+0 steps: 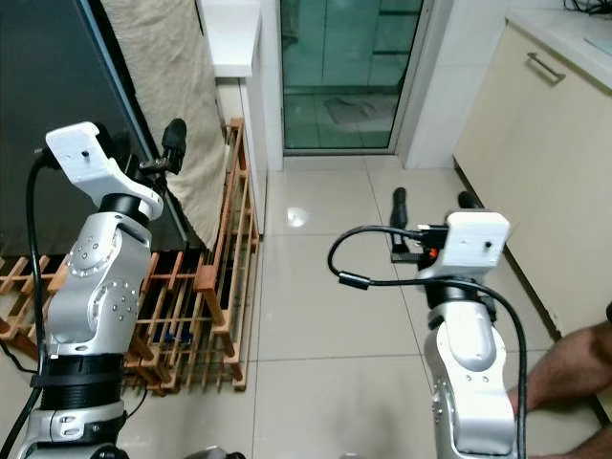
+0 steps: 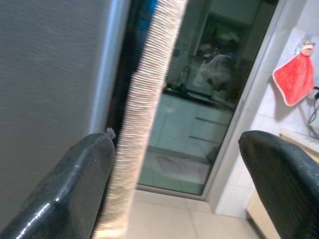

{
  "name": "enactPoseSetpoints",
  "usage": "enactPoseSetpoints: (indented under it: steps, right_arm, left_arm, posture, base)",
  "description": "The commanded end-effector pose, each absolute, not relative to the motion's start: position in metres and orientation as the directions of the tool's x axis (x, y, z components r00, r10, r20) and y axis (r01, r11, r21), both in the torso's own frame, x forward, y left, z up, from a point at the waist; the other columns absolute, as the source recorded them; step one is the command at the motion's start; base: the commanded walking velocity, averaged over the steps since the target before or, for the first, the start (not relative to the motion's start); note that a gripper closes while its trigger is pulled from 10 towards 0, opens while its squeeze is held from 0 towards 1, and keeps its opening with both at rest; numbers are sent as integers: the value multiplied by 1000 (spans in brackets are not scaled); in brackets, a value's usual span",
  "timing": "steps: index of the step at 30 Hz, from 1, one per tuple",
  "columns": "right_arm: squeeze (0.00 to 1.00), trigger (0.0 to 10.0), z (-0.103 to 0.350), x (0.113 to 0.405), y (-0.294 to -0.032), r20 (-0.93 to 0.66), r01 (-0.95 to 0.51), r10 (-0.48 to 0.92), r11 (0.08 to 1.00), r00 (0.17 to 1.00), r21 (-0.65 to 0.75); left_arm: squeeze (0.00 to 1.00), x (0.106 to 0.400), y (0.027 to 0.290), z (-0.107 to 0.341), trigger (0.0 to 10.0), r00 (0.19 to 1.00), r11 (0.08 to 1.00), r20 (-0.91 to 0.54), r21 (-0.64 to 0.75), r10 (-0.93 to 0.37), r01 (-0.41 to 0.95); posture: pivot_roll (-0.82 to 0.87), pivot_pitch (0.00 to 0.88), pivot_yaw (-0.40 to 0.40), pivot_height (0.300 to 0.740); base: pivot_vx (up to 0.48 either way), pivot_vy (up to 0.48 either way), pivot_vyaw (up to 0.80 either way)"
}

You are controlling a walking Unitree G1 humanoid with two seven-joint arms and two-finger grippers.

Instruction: Restocking fridge

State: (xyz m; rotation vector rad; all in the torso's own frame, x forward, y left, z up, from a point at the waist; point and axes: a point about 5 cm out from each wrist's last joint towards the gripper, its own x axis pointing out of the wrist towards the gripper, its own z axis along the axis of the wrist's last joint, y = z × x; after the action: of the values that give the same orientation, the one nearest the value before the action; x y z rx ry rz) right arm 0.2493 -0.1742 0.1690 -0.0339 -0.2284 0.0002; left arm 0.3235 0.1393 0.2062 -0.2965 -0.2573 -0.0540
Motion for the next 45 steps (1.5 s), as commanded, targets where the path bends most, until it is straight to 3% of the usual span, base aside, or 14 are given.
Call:
enactPoseSetpoints:
  steps: [1, 27, 45]
  right_arm:
    - [133, 10000, 173, 252, -173, 233, -2, 10, 999, 972, -32]
    - [133, 10000, 172, 254, -180, 228, 25, -13, 999, 974, -49]
    - [137, 10000, 170, 253, -179, 226, 40, -29, 998, 974, -44]
  left_arm:
    - [0, 326, 129, 212, 10000, 959, 956, 279, -267, -45, 123]
    - [0, 355, 118, 206, 10000, 977, 981, 202, -192, 64, -25]
    - [0, 374, 139, 201, 10000, 966, 981, 195, -125, 171, -148]
  posture:
    - [-159, 0, 31, 740]
    - [-208, 0, 39, 740]
    - [-212, 0, 54, 740]
  base:
    - [0, 0, 0]
    - [0, 0, 0]
    - [0, 0, 0]
